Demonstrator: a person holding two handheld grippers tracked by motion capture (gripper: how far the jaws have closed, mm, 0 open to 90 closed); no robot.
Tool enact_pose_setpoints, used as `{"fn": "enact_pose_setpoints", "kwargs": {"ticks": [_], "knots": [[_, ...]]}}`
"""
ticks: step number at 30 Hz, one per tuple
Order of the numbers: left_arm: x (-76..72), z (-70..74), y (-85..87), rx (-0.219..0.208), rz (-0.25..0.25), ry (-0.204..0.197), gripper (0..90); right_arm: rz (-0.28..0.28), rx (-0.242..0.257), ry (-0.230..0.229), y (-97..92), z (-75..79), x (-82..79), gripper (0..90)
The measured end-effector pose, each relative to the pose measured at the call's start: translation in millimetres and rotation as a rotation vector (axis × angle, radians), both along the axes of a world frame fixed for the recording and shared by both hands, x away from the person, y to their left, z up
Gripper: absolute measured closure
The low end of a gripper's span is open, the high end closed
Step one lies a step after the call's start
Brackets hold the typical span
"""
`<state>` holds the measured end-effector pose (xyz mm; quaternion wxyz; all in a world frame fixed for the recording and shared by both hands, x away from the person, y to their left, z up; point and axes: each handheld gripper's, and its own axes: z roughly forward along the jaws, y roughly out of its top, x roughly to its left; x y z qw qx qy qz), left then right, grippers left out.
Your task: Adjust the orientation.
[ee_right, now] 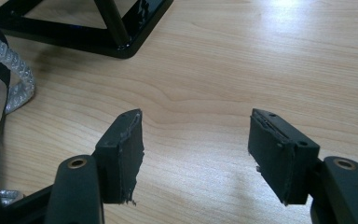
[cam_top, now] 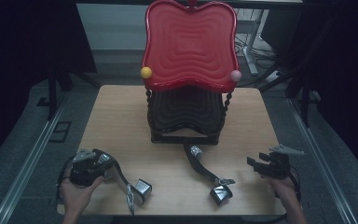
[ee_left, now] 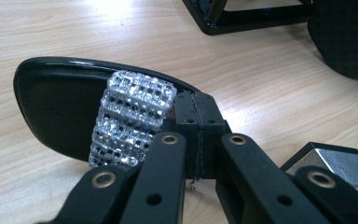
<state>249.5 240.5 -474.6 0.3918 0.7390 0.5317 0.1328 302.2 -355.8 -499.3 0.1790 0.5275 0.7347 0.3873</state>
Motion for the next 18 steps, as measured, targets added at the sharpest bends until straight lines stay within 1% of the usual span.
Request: {"fn": "enact_pose_setpoints", "kwargs": {"ticks": [1,3,4,6,7,8,9,11,12,13,15,16,17,18], "knots": [[2.1,-0.2,-0.5,0.001,-0.003,0.004,90.0,0.002,-0.002,0.002,0.7,-0.2,0.2,35.6],[10.6,-1.7,-4.8,0.021,-0.010,0.022,90.0,0.006,-0.004,0.005,1.7,-0.9,0.6,35.7],[10.6,-1.7,-4.8,0.021,-0.010,0.022,90.0,0.005,-0.003,0.006,1.8,-1.2,0.7,35.7],[16.4,-4.3,-7.8,0.034,-0.014,0.037,90.0,0.005,0.003,0.010,1.9,-1.5,0.9,35.7],[21.4,-7.2,-9.3,0.030,-0.013,0.047,90.0,0.005,0.009,0.012,2.5,-1.9,1.0,35.8],[21.4,-7.2,-9.3,0.030,-0.013,0.047,90.0,0.005,0.009,0.012,2.5,-1.9,1.0,35.8],[25.9,-9.4,-10.6,0.030,-0.012,0.055,90.0,0.004,0.010,0.011,2.7,-2.1,1.2,35.8],[39.3,-12.4,-15.1,0.029,-0.017,0.076,90.0,0.004,0.007,0.015,2.9,-2.4,1.5,35.9],[39.3,-12.4,-15.1,0.029,-0.017,0.076,90.0,0.004,0.006,0.016,3.0,-2.6,1.6,35.9],[44.2,-12.3,-17.4,0.034,-0.020,0.082,90.0,0.004,0.006,0.016,3.0,-2.6,1.6,35.9],[50.0,-9.1,-21.6,0.034,-0.028,0.082,90.0,0.003,0.006,0.013,3.4,-2.3,1.9,35.9],[49.5,-2.7,-26.3,0.026,-0.034,0.070,90.0,0.003,0.007,0.010,3.5,-1.2,1.4,35.9],[49.5,-2.7,-26.3,0.026,-0.034,0.070,90.0,0.003,0.007,0.010,3.5,-1.2,1.4,35.9],[47.1,1.8,-29.3,0.019,-0.044,0.064,90.0,0.004,0.008,0.009,3.4,-0.9,1.3,35.9]]}}
